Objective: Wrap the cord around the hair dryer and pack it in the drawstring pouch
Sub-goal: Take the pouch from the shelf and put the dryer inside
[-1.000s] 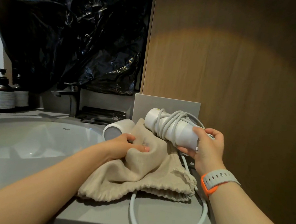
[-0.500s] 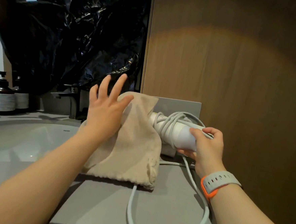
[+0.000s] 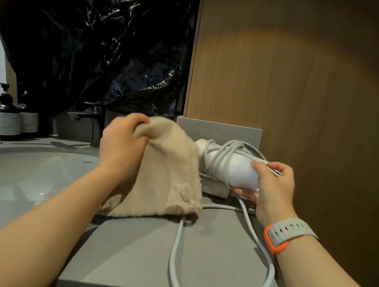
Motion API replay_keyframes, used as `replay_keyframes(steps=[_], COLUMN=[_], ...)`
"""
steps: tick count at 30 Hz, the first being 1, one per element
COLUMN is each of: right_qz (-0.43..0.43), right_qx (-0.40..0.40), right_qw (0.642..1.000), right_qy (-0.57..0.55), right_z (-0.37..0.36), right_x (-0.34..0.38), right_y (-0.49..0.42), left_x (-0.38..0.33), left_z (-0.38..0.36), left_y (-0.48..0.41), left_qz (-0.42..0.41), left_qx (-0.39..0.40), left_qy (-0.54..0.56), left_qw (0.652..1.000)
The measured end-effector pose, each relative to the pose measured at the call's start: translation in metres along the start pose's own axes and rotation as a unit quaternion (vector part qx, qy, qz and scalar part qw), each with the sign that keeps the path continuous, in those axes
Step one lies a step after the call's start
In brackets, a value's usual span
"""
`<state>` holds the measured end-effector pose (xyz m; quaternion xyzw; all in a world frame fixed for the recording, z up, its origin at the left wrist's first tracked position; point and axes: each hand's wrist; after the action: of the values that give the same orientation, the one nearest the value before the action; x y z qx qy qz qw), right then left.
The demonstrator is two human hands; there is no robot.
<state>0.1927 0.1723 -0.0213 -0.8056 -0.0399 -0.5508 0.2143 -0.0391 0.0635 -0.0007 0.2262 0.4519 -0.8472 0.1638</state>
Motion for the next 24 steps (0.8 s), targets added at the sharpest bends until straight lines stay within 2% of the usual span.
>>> replay_keyframes(steps=[1, 2, 4, 6, 9, 12, 16, 18, 24], right_qz=[-0.001, -0.001, -0.001, -0.004, -0.005, -0.001, -0.002, 0.001, 0.015], right_qx=[0.0, 0.001, 0.003, 0.002, -0.001, -0.004, -0.01, -0.01, -0.007], right_qw=[1.0, 1.0, 1.0, 1.0, 1.0, 1.0, 1.0, 1.0, 1.0], right_qy=[0.002, 0.002, 0.005, 0.008, -0.005, -0.002, -0.003, -0.004, -0.024], right_z=[0.0, 0.0, 0.0, 0.0, 0.001, 0.002, 0.001, 0.0, 0.001], right_x=[0.0, 0.0, 0.0, 0.0, 0.0, 0.0, 0.001, 0.002, 0.003], right_y=[0.0, 0.0, 0.0, 0.0, 0.0, -0.001, -0.001, 0.0, -0.003], left_x=[-0.002, -0.004, -0.003, 0.001, 0.003, 0.009, 0.017, 0.02, 0.019], left_z=[0.0, 0.0, -0.007, -0.017, -0.025, -0.018, 0.003, 0.011, 0.02], left_y=[0.0, 0.001, 0.004, 0.007, 0.015, 0.019, 0.02, 0.024, 0.028], left_qz=[-0.022, -0.03, -0.003, 0.012, -0.007, -0.03, -0.053, -0.051, -0.074], left_qx=[-0.024, -0.01, 0.11, 0.257, 0.411, 0.496, 0.552, 0.56, 0.433], left_qy=[-0.005, -0.03, -0.17, -0.267, -0.199, -0.177, -0.129, -0.11, -0.066], left_qw=[0.999, 0.999, 0.979, 0.929, 0.89, 0.849, 0.822, 0.82, 0.896])
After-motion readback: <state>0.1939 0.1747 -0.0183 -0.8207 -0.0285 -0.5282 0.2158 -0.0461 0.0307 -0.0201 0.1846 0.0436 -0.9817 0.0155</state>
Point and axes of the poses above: each hand's wrist, its own y-axis away from the middle knuckle, its own z-axis out of the back of the hand, x = y × z, and after that the axes turned 15 degrees about x, right-handed
